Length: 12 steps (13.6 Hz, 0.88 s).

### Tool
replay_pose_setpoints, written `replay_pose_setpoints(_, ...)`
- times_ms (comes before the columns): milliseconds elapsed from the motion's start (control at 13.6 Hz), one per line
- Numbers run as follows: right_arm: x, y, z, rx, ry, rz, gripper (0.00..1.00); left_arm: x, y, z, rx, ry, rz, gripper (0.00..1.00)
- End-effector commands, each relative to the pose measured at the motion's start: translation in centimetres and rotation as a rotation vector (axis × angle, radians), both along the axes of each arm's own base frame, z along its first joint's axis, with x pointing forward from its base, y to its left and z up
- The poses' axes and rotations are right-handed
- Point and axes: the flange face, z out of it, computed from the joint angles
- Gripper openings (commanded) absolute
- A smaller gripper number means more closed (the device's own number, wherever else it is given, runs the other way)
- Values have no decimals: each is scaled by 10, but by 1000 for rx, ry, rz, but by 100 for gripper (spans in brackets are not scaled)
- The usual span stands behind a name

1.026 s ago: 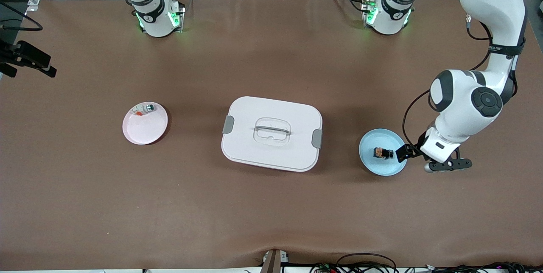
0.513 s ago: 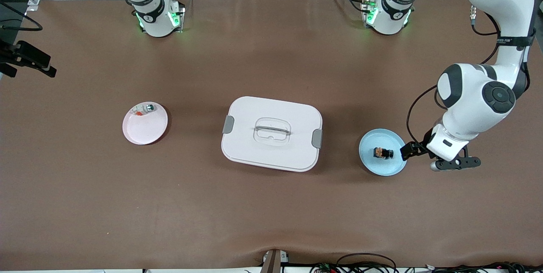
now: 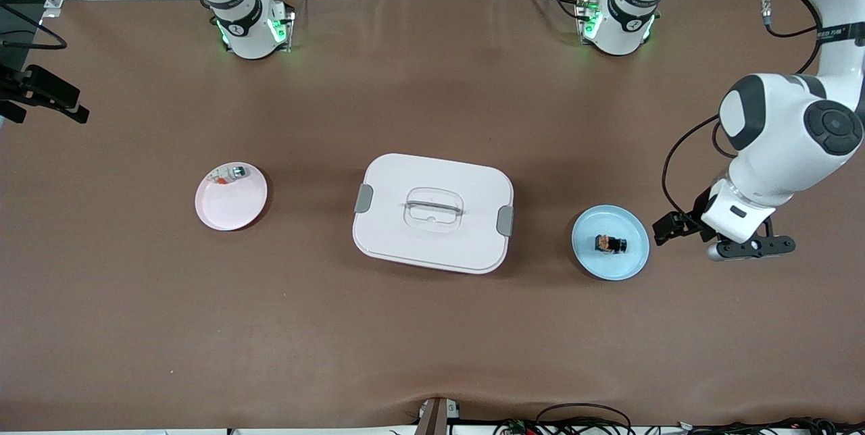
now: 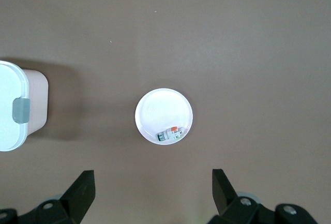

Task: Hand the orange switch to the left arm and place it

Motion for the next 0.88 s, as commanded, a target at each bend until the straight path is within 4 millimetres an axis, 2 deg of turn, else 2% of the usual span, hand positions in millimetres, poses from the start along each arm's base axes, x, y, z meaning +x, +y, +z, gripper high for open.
replay_pose_setpoints(0, -6, -3, 5, -1, -5, -2, 100, -13, 5, 24, 7, 16, -19, 100)
replay_pose_setpoints(440, -6, -4, 5, -1, -5, -2, 100, -39, 5, 67, 17, 73, -59, 100)
replay_pose_setpoints(806, -6, -4, 4, -1, -3, -1, 100, -62, 14, 106, 28, 91, -74, 100)
